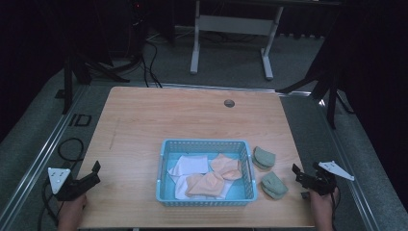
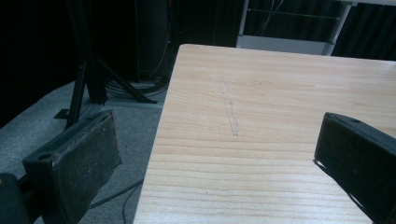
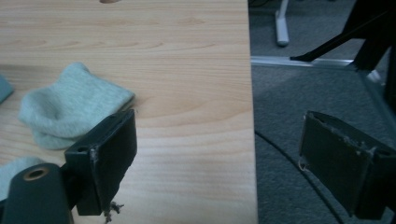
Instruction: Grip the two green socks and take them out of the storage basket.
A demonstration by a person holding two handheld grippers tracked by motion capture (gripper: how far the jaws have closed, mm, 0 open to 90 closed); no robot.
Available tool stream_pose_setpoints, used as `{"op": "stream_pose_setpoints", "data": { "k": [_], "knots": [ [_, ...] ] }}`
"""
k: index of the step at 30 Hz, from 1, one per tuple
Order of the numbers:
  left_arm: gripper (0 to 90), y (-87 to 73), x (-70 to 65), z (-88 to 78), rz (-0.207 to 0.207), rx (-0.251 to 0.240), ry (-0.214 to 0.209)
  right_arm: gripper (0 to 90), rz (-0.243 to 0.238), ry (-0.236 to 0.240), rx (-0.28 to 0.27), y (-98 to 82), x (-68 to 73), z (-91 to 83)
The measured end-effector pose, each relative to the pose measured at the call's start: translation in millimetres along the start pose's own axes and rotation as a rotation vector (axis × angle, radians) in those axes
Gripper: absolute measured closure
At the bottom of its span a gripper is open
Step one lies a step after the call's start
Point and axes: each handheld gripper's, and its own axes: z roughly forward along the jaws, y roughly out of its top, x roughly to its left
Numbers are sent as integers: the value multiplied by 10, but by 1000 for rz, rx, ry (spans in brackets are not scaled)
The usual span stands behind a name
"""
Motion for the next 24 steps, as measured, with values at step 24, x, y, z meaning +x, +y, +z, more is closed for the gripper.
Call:
{"op": "stream_pose_setpoints", "data": {
  "k": [24],
  "knots": [
    [5,0,0,0,-3,-1,3,128,48,-73,-108,-194,16,-198]
  ]
}}
